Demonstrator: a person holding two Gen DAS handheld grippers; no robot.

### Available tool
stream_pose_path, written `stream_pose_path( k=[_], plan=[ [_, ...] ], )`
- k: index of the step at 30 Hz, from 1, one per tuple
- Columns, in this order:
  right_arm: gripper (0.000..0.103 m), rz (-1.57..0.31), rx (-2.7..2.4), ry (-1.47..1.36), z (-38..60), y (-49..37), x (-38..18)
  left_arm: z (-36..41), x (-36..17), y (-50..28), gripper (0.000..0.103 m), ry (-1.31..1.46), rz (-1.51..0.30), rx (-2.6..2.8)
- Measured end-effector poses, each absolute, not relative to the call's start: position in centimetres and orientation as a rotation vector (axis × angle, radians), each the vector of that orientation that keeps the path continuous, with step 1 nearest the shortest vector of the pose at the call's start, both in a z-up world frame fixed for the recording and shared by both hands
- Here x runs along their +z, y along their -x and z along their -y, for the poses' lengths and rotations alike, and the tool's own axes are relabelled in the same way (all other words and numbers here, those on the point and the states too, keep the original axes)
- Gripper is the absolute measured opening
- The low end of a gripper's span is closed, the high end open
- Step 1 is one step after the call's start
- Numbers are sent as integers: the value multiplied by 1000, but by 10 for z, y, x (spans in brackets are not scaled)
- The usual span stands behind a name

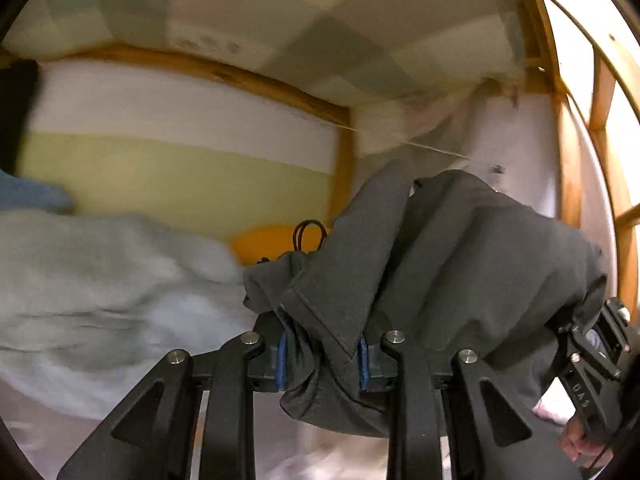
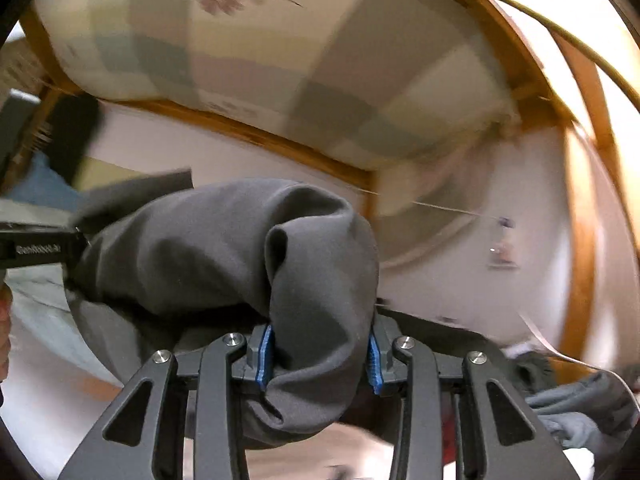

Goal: Fold large clothes

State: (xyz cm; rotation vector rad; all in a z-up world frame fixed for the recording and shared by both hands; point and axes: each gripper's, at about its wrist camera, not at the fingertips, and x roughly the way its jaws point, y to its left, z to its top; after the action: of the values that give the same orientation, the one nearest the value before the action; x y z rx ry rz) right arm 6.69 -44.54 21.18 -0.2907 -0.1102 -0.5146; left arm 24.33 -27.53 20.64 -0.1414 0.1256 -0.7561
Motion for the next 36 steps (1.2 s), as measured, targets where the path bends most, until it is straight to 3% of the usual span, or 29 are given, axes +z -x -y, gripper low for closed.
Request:
stream_pose_path(
  k=[2,4,5,6,9,11,12,13,16,19,22,25,26,30,36],
  plan=[
    [39,27,-605,255,485,-86,189,332,163,-296,28,176,-372,-838],
    [39,-183,-655,194,528,-115,150,380,99,-335,28,149,-662,-821],
    [39,-314,-665,169,547,-129,126,391,71,-339,32,125,-705,-781],
    [39,-393,-671,135,564,-134,101,393,59,-335,40,120,-679,-788],
    [43,-317,-646,69,563,-113,106,382,64,-321,52,100,-625,-778],
    [49,-351,-637,64,563,-118,105,371,66,-329,68,110,-679,-760],
    [50,-359,-644,42,567,-119,103,376,65,-333,84,104,-685,-725],
    [51,-354,-643,12,568,-119,104,370,69,-333,91,104,-671,-693],
    [65,-381,-631,-87,572,-114,106,345,81,-319,91,84,-595,-628],
    [72,-363,-601,-117,567,-96,102,314,97,-300,91,108,-526,-564],
    [95,-334,-555,-156,551,-74,102,286,118,-262,93,54,-376,-545],
    [97,-294,-480,-194,525,-52,107,265,134,-223,102,3,-255,-542],
    [103,-278,-454,-188,513,-46,110,258,138,-210,103,-9,-219,-543],
    [103,-247,-392,-128,470,-37,113,231,137,-156,103,-89,-46,-476],
    [103,-255,-426,-74,425,-50,89,201,95,-152,103,-74,-95,-443]
  ],
)
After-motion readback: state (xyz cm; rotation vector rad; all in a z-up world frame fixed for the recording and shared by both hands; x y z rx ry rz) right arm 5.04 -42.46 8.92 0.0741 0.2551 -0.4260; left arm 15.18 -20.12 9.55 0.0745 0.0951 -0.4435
